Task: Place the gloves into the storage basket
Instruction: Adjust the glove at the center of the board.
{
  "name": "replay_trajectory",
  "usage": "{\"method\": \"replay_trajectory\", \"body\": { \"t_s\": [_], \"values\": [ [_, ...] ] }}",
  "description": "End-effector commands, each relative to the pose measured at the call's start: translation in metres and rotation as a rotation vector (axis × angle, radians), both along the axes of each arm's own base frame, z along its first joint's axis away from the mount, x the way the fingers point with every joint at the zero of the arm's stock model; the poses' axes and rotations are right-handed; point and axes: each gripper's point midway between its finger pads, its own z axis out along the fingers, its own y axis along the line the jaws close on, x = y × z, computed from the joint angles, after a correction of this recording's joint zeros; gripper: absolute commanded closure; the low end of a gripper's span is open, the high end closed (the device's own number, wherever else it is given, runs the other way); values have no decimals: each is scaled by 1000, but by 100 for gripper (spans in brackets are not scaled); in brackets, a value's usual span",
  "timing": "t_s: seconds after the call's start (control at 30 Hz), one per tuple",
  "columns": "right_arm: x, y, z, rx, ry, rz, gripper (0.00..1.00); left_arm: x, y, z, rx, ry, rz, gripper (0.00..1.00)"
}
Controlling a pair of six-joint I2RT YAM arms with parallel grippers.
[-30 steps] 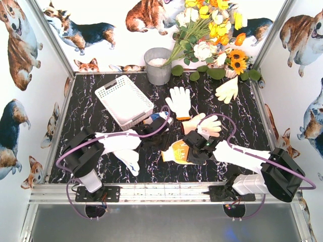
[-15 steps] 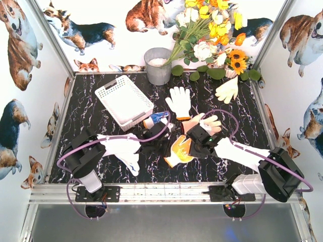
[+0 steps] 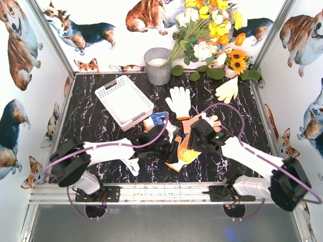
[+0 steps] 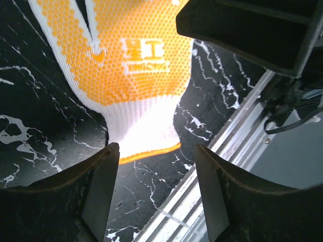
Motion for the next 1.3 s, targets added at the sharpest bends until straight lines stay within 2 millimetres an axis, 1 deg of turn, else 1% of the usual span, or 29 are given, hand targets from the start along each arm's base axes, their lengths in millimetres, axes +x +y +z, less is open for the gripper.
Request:
{"method": "replay_trajectory", "body": {
  "t_s": [0.0,0.07,0.13,0.27,0.37,0.5,0.67,0.7,0.77,0.93,1.07,1.13,1.27],
  "values": [
    [3,-6,25,56,-74,-16,48,12,-8,26,-63,-68,25,44],
    [0,-12,25,75,-70,-29,45,15,-10,26,-55,-80,26,44],
    [-3,-18,22,90,-58,-47,42,17,-11,21,-42,-79,24,44],
    [-12,-25,11,165,4,-82,40,17,-15,11,-28,-66,6,44],
    [-14,-21,1,250,30,-102,39,15,-19,3,-29,-51,-13,45],
    [-15,-13,-6,333,46,-121,37,14,-22,-4,-19,-37,-33,46],
    [-15,-12,-21,358,57,-158,37,15,-20,-10,7,-41,-42,51],
    [-15,-12,-24,359,60,-163,37,16,-19,-17,25,-35,-42,53],
    [-14,-12,-29,358,66,-171,37,17,-18,-23,37,-32,-41,54],
    [-8,-11,-36,344,71,-167,48,13,-19,-35,57,6,-65,59],
    [-7,-10,-40,320,91,-143,60,8,-18,-41,66,32,-82,62],
    [-8,-7,-44,313,117,-116,67,2,-19,-43,56,53,-103,64],
    [-12,3,-50,339,160,-46,77,-17,-20,-43,5,102,-169,66]
  ]
}}
